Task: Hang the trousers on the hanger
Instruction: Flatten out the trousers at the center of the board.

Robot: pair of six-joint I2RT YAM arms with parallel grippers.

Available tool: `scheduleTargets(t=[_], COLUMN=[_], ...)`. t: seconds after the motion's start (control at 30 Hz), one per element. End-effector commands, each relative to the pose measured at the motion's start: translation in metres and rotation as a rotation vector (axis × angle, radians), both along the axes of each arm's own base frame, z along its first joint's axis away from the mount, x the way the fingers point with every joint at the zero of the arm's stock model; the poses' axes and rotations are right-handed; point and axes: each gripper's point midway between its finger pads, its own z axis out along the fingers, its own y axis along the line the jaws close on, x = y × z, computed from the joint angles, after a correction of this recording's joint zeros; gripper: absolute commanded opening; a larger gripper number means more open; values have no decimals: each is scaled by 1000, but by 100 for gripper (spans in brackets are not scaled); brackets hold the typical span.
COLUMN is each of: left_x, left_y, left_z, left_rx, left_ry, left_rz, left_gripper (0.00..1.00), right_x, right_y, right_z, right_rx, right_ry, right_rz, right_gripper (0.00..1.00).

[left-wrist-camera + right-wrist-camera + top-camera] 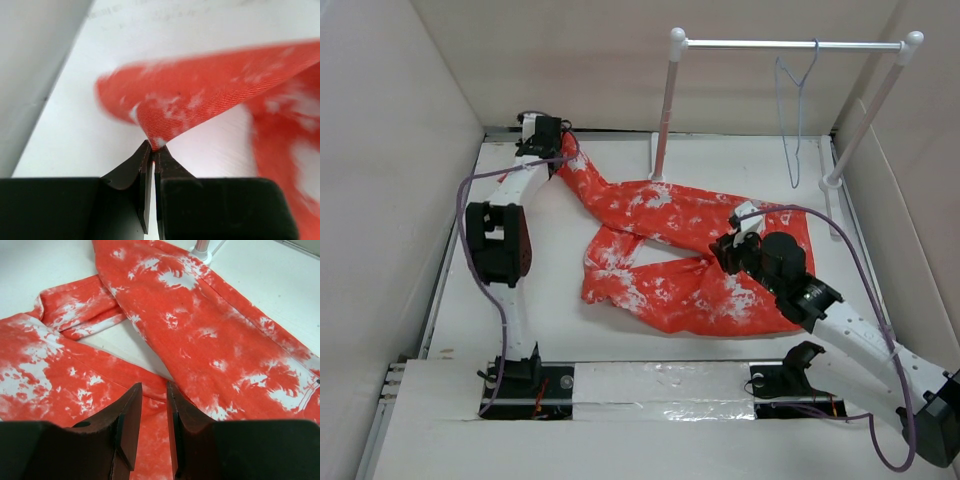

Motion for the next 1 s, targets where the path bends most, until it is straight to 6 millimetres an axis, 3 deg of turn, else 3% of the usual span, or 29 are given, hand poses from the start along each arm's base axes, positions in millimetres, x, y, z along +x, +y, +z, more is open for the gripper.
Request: scheduleTargets(t=[0.0,0.07,0.1,0.3,0.4,0.57,0.67,0.7,0.77,0.8,0.87,0.9,0.97], left_x=[-28,-53,-68,-127,-140,-115,-86,-70,-51,-30,-13,7,18], left_y=[-42,-54,-60,-93,-85,-29,-2,1,11,18,30,51,67], left_z=[143,150,164,198,208,191,155,135,124,117,109,106,93], left_rx=[-43,-36,-61,-278,-315,-302,-296,-309,-310,-300,-275,-252,-238], left_ry=[-277,-210,-225,-289,-298,-288,-233,-194,-181,-177,-149,-157,-121], left_rz=[-35,-57,-85,-276,-294,-173,-97,-90,-67,-51,-22,18,58], left_gripper=[0,0,0,0,0,0,0,0,0,0,0,0,0], right_x=[8,7,7,-3,-2,1,9,10,14,16,17,19,20], right_y=[-3,-8,-9,-15,-23,-22,-24,-26,-28,-27,-27,-30,-34], right_z=[35,39,41,51,57,62,54,52,46,42,35,31,25], right_rx=[46,35,30,42,44,37,2,-6,-15,-19,-28,-37,-45], right_ry=[-108,-107,-111,-134,-145,-143,-114,-106,-95,-83,-65,-52,-39], right_rz=[-37,-54,-57,-51,-76,-87,-118,-131,-145,-138,-130,-139,-155], right_gripper=[32,32,32,32,32,37,40,42,42,42,39,35,31])
